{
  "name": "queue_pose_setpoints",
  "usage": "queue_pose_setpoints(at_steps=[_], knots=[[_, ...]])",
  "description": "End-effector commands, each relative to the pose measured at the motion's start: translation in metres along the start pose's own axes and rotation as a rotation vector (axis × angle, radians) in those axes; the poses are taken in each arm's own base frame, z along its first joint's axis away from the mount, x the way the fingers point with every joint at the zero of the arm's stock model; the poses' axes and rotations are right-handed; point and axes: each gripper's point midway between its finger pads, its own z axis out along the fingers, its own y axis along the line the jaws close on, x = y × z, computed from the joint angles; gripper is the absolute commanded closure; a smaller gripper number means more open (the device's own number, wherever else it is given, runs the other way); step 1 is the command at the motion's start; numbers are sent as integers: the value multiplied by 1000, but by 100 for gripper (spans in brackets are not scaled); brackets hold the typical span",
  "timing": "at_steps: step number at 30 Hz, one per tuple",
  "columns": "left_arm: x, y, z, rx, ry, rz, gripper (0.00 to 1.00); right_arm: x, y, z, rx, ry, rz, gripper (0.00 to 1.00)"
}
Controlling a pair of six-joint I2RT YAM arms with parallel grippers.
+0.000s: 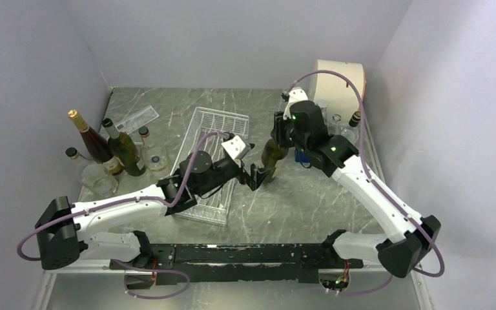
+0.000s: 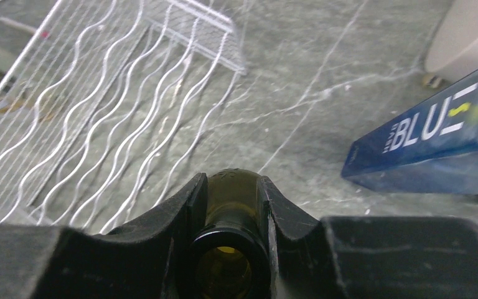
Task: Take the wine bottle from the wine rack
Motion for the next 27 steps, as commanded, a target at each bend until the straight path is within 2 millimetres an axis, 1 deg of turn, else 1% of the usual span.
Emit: queue_pose_setpoints(at_steps=[1, 6, 11, 14, 16, 17, 19, 27], knots=[[-28, 14, -9, -87, -102, 5, 0, -54, -22, 9, 159, -158, -24, 100], [-30, 26, -16, -154, -126, 18, 0, -64, -44, 33, 292, -139, -51, 100], [-31, 30, -18, -175, -139, 11, 0, -73, -59, 50, 305, -159, -31, 100], [-29, 29, -16, -167, -125, 15, 0, -74, -71, 59, 323, -150, -25, 100], [-30, 29, -16, -169, -121, 15, 0, -72, -78, 63, 337, -141, -18, 100], [-29, 29, -16, -171, -123, 15, 0, -70, -78, 65, 335, -140, -17, 100], [-31, 28, -17, -167, -128, 16, 0, -71, -91, 66, 356, -147, 1, 100], [-28, 26, -15, -155, -120, 18, 0, -67, -103, 74, 359, -150, 5, 100]])
